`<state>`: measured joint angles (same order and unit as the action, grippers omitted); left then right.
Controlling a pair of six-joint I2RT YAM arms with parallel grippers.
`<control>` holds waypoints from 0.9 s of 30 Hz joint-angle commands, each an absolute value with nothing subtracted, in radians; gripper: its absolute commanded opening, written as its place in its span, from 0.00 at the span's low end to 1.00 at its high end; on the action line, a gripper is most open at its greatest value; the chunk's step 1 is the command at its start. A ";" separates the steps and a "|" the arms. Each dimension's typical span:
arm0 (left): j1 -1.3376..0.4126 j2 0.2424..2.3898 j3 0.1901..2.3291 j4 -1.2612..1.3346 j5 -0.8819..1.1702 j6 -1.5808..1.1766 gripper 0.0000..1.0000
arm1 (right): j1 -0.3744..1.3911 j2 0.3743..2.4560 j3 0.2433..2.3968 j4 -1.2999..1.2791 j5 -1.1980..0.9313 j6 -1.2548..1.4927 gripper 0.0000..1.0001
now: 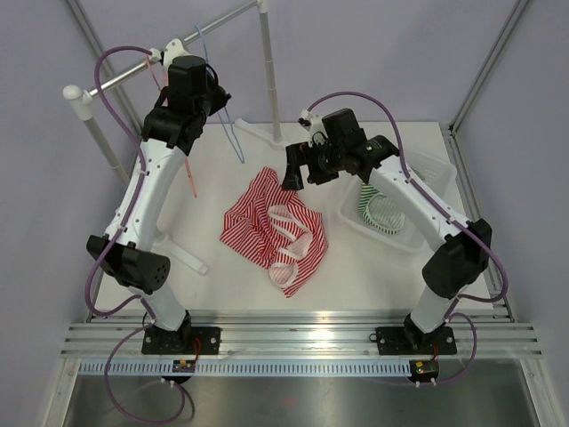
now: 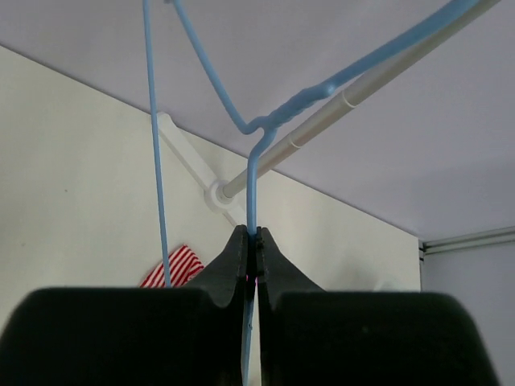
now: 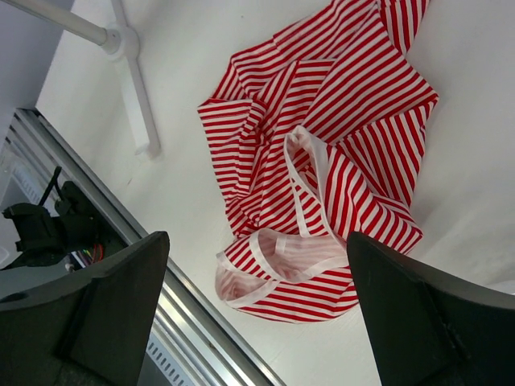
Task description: Remove the tank top from the hanger
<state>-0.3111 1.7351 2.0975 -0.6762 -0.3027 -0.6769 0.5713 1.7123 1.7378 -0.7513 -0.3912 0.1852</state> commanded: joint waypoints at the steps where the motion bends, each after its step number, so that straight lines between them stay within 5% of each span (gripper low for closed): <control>1: -0.308 1.663 2.017 -0.608 -0.284 -0.753 0.08 | 0.600 1.756 1.736 -0.738 -0.306 0.155 1.00; 3: -0.308 1.651 2.016 -0.606 -0.278 -0.750 0.20 | 0.623 1.811 1.765 -0.764 -0.221 0.140 0.99; 4: -0.307 1.649 2.025 -0.618 -0.276 -0.750 0.40 | 0.629 1.830 1.773 -0.768 -0.206 0.126 0.99; 10: -0.308 1.586 2.051 -0.635 -0.207 -0.752 0.70 | 0.699 1.980 1.816 -0.733 -0.080 0.106 0.99; 11: -0.308 1.571 2.046 -0.638 -0.186 -0.746 0.99 | 0.709 1.994 1.815 -0.710 -0.065 0.100 0.99; 24: -0.339 1.292 1.956 -0.693 -0.087 -0.623 0.99 | 0.822 2.160 1.658 -0.558 0.145 0.006 0.99; 27: -0.347 1.227 1.959 -0.709 -0.112 -0.546 0.99 | 0.834 2.175 1.608 -0.514 0.212 -0.021 0.87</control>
<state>-0.3370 1.2720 1.9343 -0.6884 -0.1162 -0.6506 0.8120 2.1506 1.6424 -0.5922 0.0849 0.0288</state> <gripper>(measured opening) 0.987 0.898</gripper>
